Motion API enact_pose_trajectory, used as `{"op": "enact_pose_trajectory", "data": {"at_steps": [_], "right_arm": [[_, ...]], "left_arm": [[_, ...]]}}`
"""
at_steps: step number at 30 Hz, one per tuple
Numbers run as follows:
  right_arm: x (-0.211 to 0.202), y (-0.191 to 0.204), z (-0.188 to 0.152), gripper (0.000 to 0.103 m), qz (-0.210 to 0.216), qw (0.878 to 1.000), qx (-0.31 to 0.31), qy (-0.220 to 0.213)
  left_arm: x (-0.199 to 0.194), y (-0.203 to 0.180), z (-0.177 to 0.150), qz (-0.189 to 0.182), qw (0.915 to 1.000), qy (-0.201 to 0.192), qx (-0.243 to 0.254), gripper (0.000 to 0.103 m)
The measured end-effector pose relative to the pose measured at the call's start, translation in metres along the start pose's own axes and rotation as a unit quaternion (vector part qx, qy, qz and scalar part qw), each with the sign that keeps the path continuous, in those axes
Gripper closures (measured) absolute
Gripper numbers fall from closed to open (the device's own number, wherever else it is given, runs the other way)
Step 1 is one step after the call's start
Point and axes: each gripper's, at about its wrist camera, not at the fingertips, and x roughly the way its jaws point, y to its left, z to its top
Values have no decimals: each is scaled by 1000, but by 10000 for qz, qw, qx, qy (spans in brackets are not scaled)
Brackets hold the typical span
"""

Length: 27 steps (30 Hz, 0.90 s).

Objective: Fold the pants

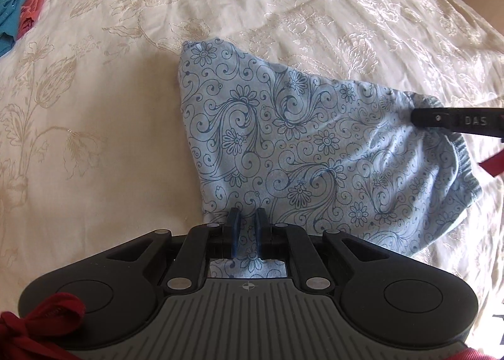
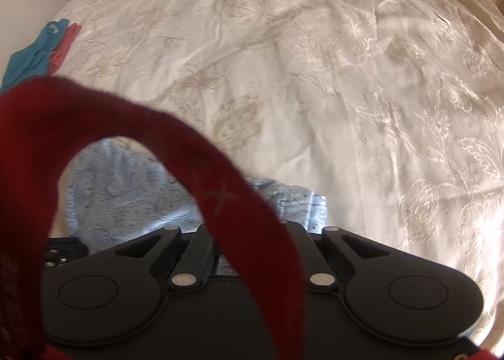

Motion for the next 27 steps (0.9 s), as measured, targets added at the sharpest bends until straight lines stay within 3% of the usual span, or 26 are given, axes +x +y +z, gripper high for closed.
{"op": "enact_pose_trajectory", "data": {"at_steps": [4,11,17,20,26,27], "right_arm": [[4,-12,-5,103,149,9995,258,76],[3,-15,-9,101,291,9989,357,57],[3,-15,-8,101,319,9991,266,43],[3,-18,-9,102,363,9990,268,21],[-5,-21,-11,102,370,9992,149,-16],[-8,-20,-12,97,327,9994,102,-54]], "left_arm": [[-10,-1,3,-28,9999,-7,97,93],[-34,1,41,-209,9981,-521,257,93],[-8,7,89,-54,9968,-759,261,93],[13,16,106,158,9975,-670,189,93],[37,32,115,204,9988,-451,8,91],[37,31,116,205,9988,-450,28,91]]}}
